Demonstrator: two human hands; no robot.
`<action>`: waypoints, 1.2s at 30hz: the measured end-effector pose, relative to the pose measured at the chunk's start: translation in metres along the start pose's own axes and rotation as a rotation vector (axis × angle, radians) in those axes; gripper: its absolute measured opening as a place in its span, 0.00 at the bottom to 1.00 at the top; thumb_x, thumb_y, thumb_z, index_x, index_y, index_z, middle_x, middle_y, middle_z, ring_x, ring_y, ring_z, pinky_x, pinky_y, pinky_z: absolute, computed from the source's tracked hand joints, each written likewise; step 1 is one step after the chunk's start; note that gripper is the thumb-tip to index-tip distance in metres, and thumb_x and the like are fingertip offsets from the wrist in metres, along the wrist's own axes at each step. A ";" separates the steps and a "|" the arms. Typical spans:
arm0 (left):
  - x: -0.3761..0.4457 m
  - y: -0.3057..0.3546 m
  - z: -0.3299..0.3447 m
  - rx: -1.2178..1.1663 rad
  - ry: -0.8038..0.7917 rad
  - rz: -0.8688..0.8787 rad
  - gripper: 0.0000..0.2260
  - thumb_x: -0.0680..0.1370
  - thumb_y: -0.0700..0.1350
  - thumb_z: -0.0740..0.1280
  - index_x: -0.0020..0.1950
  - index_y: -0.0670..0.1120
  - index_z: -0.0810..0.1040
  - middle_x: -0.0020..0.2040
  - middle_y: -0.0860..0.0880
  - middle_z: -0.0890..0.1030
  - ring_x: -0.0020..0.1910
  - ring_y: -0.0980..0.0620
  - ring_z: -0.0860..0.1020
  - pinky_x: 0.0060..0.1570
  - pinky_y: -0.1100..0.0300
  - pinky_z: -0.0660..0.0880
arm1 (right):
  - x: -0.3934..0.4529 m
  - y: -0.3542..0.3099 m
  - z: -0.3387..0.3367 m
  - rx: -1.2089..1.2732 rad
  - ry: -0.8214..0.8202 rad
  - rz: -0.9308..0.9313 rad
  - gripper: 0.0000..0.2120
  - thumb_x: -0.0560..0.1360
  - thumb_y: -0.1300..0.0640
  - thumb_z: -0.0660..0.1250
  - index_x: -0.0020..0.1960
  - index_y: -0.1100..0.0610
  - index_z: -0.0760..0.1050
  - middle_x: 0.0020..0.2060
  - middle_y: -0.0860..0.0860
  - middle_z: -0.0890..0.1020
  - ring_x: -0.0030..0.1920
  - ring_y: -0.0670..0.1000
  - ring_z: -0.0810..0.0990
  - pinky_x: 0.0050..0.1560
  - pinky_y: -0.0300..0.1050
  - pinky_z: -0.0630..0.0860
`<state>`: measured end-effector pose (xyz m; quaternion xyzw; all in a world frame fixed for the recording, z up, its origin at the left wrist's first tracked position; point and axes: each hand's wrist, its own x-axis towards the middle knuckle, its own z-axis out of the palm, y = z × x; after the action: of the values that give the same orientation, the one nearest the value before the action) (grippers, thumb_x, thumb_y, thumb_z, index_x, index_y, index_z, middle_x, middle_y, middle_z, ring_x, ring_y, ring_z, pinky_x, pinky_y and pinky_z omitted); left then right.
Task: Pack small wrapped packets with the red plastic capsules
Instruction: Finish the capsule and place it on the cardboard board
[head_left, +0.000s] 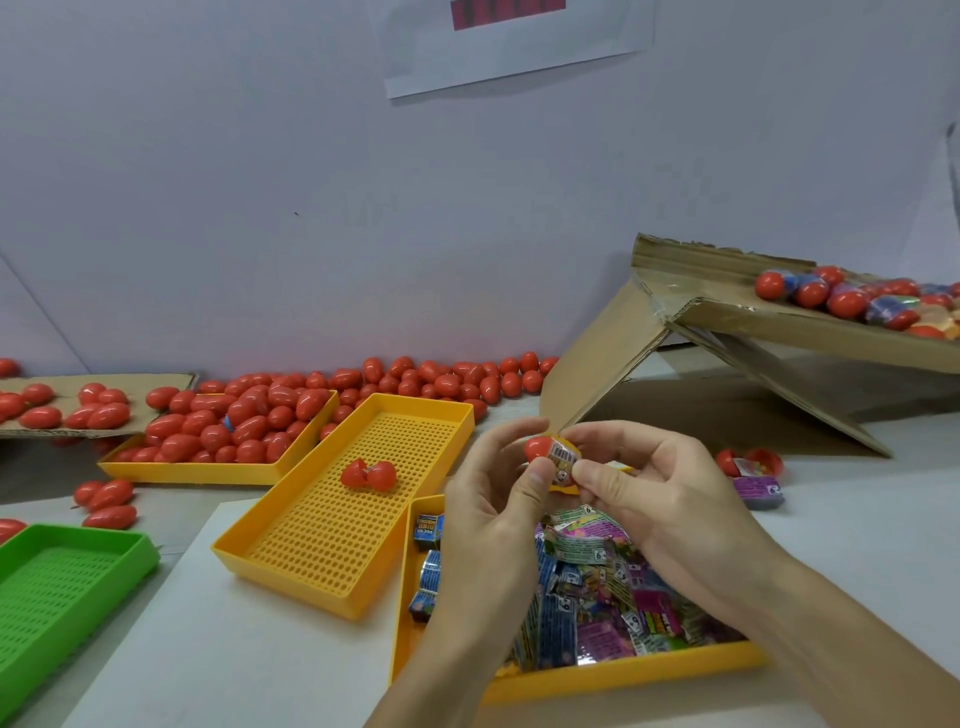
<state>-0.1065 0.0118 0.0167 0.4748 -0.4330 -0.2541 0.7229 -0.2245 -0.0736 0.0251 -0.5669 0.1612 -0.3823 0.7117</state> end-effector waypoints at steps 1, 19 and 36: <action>0.001 0.000 0.000 -0.012 0.006 -0.003 0.08 0.78 0.46 0.65 0.55 0.50 0.82 0.50 0.46 0.85 0.52 0.45 0.84 0.47 0.55 0.81 | -0.001 -0.001 0.000 -0.050 -0.022 -0.023 0.14 0.66 0.60 0.72 0.52 0.58 0.85 0.48 0.61 0.84 0.49 0.55 0.85 0.47 0.43 0.81; -0.002 0.007 0.000 0.713 0.024 0.421 0.04 0.77 0.42 0.68 0.51 0.47 0.80 0.45 0.55 0.81 0.45 0.56 0.80 0.39 0.60 0.79 | 0.001 0.000 -0.009 -0.770 0.052 -0.336 0.23 0.69 0.55 0.77 0.63 0.49 0.80 0.48 0.40 0.83 0.49 0.46 0.83 0.46 0.40 0.81; 0.001 0.012 -0.004 0.938 0.063 0.525 0.01 0.72 0.38 0.70 0.41 0.42 0.81 0.34 0.51 0.81 0.31 0.56 0.77 0.32 0.62 0.75 | 0.001 0.003 -0.012 -0.750 -0.001 -0.389 0.25 0.66 0.65 0.80 0.62 0.58 0.81 0.47 0.43 0.85 0.47 0.43 0.85 0.47 0.35 0.81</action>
<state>-0.1031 0.0182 0.0270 0.6298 -0.5822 0.1705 0.4851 -0.2306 -0.0824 0.0194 -0.8067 0.1791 -0.4241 0.3706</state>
